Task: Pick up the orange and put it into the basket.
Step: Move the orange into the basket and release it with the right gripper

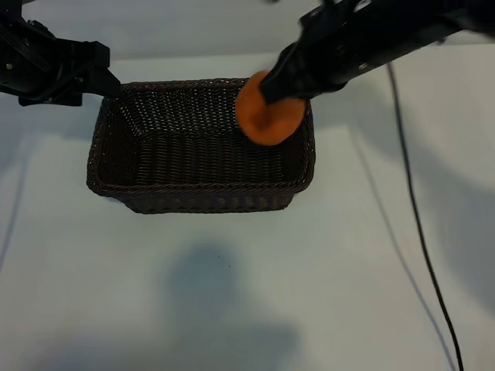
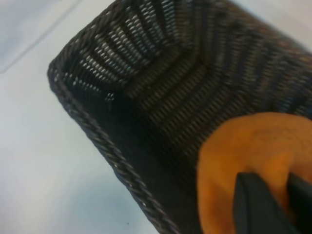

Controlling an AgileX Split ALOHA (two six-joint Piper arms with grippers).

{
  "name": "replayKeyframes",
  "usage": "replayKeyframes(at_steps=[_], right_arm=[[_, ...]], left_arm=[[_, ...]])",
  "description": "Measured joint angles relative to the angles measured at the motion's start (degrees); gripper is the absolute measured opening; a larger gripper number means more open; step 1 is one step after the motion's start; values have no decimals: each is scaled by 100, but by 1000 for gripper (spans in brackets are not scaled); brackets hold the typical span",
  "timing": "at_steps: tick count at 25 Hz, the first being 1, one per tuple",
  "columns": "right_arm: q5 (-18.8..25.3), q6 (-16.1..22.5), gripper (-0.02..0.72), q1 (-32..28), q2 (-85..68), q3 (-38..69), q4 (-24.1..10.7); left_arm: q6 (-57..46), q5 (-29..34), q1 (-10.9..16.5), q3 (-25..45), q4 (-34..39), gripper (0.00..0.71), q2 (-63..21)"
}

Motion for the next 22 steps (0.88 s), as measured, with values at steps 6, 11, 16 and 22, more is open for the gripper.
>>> replayKeyframes(at_steps=[6, 11, 16, 22], right_arm=[[-41, -377, 111, 451, 894, -555, 88], [5, -394, 111, 603, 1509, -1027, 133], [29, -394, 111, 609, 1906, -1051, 110], [9, -386, 111, 609, 2013, -1051, 101]], left_arm=[[0, 0, 0, 0, -5, 590, 0], [0, 2, 0, 0, -5, 590, 0], [0, 2, 0, 0, -14, 590, 0], [0, 2, 0, 0, -14, 590, 0]])
